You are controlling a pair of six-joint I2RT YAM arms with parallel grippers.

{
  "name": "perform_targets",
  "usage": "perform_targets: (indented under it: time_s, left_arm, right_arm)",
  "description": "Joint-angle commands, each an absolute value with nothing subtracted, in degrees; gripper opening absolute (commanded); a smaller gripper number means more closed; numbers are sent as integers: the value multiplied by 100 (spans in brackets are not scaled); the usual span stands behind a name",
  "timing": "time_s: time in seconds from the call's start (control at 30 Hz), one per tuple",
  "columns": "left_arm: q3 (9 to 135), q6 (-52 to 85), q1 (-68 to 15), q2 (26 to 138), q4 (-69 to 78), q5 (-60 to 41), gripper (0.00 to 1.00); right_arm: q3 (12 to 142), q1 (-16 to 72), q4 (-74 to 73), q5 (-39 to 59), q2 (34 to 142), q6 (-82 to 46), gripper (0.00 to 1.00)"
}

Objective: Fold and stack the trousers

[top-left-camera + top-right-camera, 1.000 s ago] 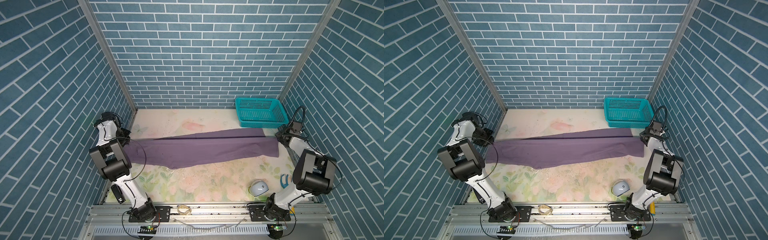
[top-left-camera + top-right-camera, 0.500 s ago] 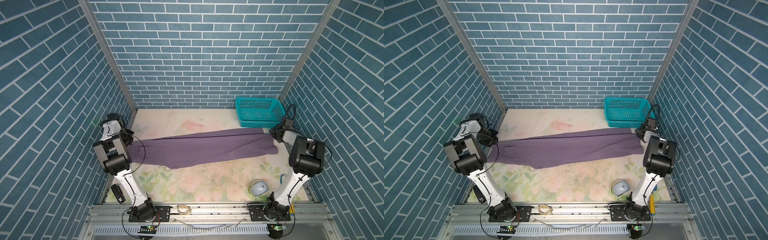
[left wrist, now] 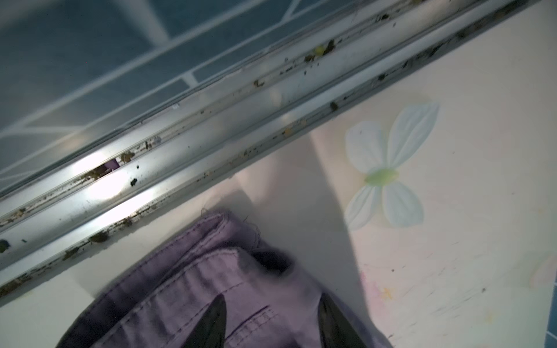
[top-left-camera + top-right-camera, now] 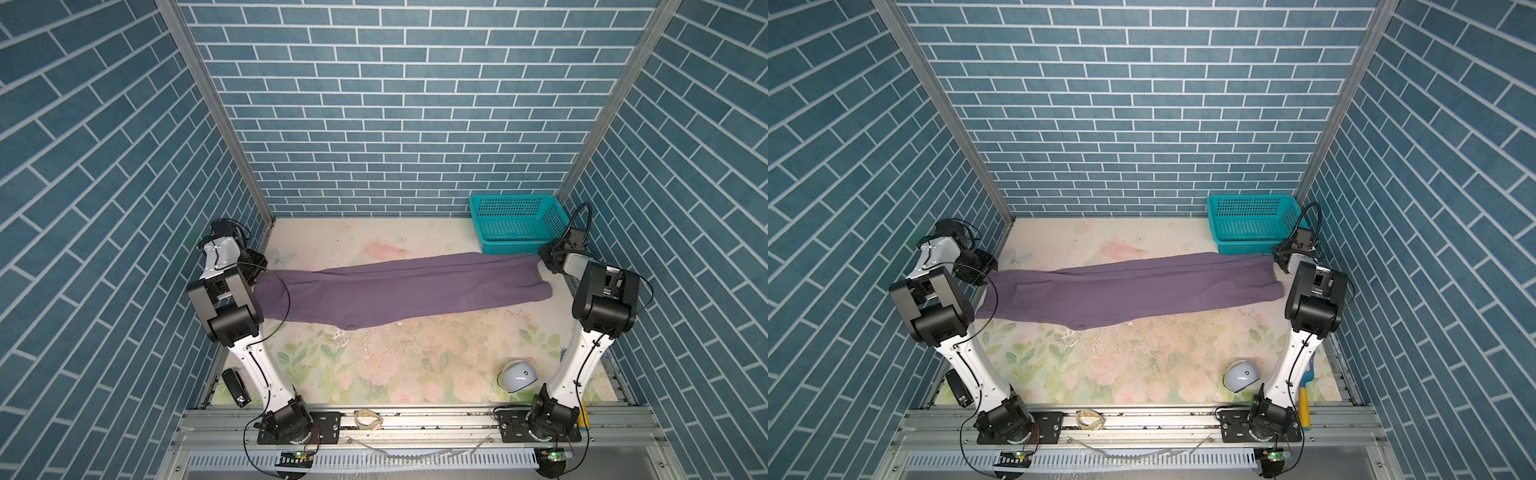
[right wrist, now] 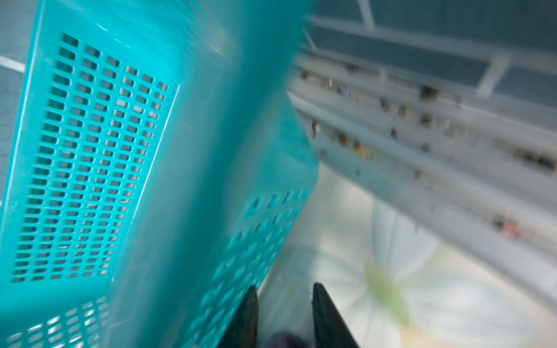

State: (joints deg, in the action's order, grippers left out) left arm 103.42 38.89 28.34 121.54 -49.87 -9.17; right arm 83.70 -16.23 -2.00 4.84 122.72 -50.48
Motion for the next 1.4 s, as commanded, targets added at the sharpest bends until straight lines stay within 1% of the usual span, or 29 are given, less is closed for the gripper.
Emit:
perform_targets:
  time_s: [0.0, 0.03, 0.07, 0.13, 0.33, 0.4, 0.5, 0.6, 0.63, 0.67, 0.73, 0.77, 0.8, 0.83, 0.87, 0.97, 1.07, 1.17, 1.27, 1.37]
  left_arm:
    - [10617, 3956, 2931, 12181, -4630, -839, 59]
    - [10642, 3979, 2927, 12137, -4614, -892, 60]
    - [10665, 4011, 2933, 12078, -4615, -917, 60]
    - [10669, 4041, 2933, 11958, -4623, -957, 60]
    - [10283, 3926, 2745, 11377, -4649, -1129, 60]
    - [10021, 3811, 2573, 11125, -4649, -1147, 60]
    - [9534, 3598, 2238, 10712, -4677, -1120, 60]
    - [8702, 3550, 1863, 10198, -4483, -1107, 59]
    - [8444, 3564, 1767, 10067, -4399, -1097, 56]
    - [8191, 3565, 1652, 9902, -4294, -1071, 50]
    - [7714, 3592, 1422, 9680, -4126, -1009, 36]
    - [7517, 3589, 1312, 9619, -4024, -1023, 30]
    - [7380, 3608, 1192, 9587, -3973, -1035, 28]
    - [7238, 3620, 1080, 9577, -3890, -1076, 27]
    - [7115, 3625, 987, 9583, -3805, -1135, 26]
    - [6751, 3707, 780, 9605, -3540, -1273, 26]
    - [6426, 3796, 695, 9632, -3385, -1362, 28]
    - [6179, 3867, 694, 9667, -3431, -1255, 28]
    - [6111, 3833, 740, 9726, -3656, -965, 28]
    - [6024, 3811, 926, 9735, -3738, -948, 27]
  right_arm:
    - [8660, -1696, -502, 711, 12364, -5410, 57]
    - [8621, -1696, -473, 757, 12319, -5427, 70]
    - [8551, -1695, -438, 778, 12247, -5432, 75]
    - [8327, -1691, -402, 784, 12049, -5420, 75]
    - [7327, -1695, -424, 919, 11221, -5259, 63]
    - [6973, -1691, -417, 1000, 10890, -5169, 60]
    - [6484, -1685, -125, 1060, 10364, -4984, 59]
    - [5993, -1663, 286, 1018, 9812, -4714, 59]
    - [5854, -1660, 388, 1003, 9651, -4614, 57]
    - [5751, -1652, 506, 1015, 9518, -4488, 50]
    - [5673, -1644, 812, 1084, 9396, -4214, 33]
    - [5688, -1627, 980, 1155, 9401, -4084, 19]
    - [5709, -1615, 1089, 1201, 9426, -4015, 10]
    - [5755, -1615, 1199, 1305, 9485, -3936, 5]
    - [5837, -1603, 1312, 1386, 9607, -3864, 3]
    - [6200, -1569, 1578, 1548, 10069, -3712, 0]
    - [6585, -1527, 1885, 1591, 10530, -3691, 0]
    - [6770, -1510, 2203, 1581, 10930, -3709, 0]
    - [6591, -1520, 2424, 1351, 11023, -3753, 0]
    - [6145, -1568, 2436, 1008, 10712, -3814, 0]
